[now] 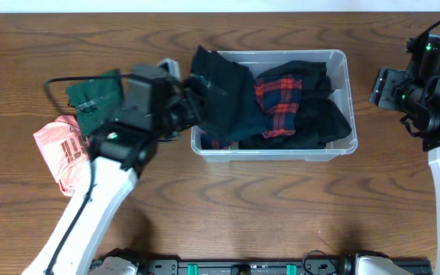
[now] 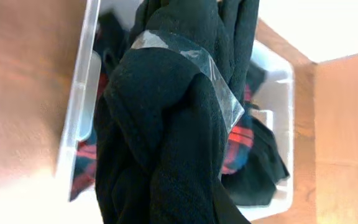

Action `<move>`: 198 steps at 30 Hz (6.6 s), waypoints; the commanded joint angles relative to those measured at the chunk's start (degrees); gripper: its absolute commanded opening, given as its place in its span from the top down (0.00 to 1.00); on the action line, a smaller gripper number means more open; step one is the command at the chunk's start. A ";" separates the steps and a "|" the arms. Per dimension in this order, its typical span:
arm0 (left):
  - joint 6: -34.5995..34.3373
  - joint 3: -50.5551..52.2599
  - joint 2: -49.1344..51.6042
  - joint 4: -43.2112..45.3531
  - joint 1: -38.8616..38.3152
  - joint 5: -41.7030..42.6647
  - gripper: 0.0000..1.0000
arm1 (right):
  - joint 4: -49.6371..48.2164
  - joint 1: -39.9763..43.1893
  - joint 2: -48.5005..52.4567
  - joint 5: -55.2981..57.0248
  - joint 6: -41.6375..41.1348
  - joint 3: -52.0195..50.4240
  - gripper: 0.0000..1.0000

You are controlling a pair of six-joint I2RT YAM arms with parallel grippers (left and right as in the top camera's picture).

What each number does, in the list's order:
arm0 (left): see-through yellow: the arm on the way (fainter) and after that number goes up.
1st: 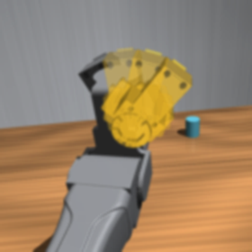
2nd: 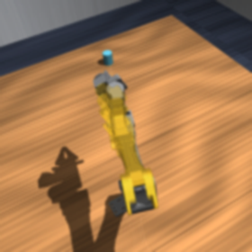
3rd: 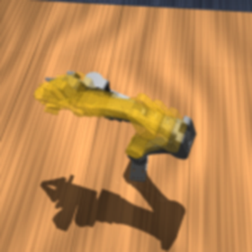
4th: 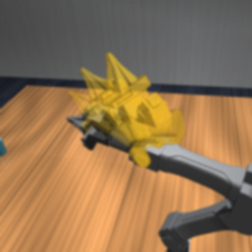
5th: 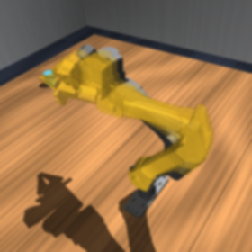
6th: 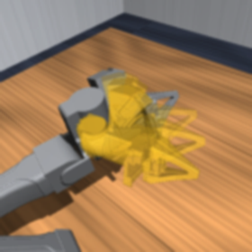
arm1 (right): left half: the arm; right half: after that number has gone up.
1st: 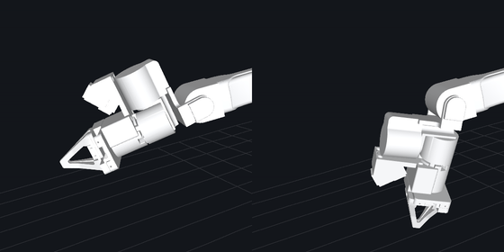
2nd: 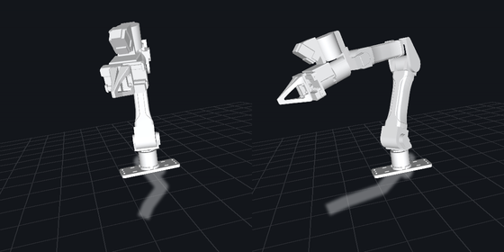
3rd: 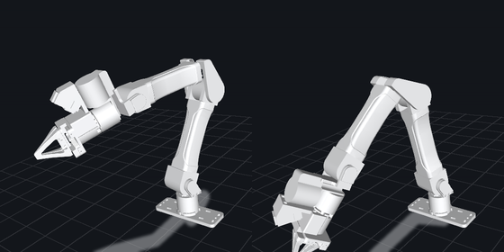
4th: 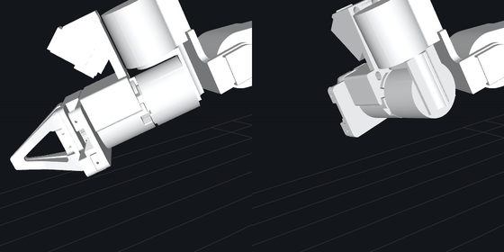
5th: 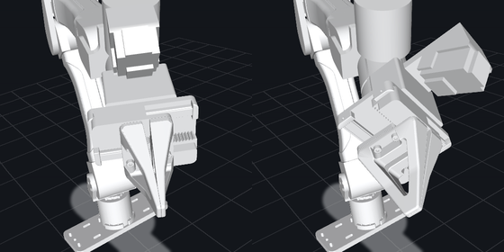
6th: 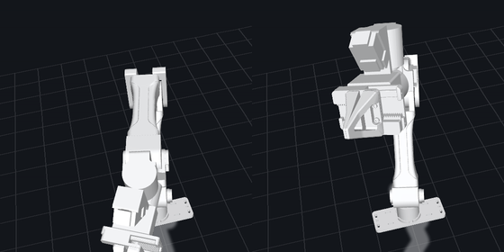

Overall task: Pack container
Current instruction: 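Place the black bundle into the container's left side and press down, then move the left gripper back and grasp the pink printed shirt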

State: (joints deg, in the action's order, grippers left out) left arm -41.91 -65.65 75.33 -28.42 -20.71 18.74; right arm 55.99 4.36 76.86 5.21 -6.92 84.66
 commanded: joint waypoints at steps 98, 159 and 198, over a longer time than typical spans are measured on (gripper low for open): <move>34.88 -7.58 29.97 2.62 -5.46 -20.52 0.53 | 0.35 0.44 -0.28 -2.49 0.81 -0.02 0.28; 23.52 -6.67 12.11 -24.68 58.38 -10.69 0.02 | 0.24 0.46 -0.28 -2.91 1.46 -0.02 0.25; 36.17 -6.58 37.03 -21.81 61.61 6.40 0.94 | 0.44 0.44 -0.28 -2.93 1.44 -0.02 0.25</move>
State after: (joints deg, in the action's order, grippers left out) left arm -6.63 -72.44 111.68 -49.15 41.30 24.03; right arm 56.31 4.38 76.86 2.31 -6.24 84.66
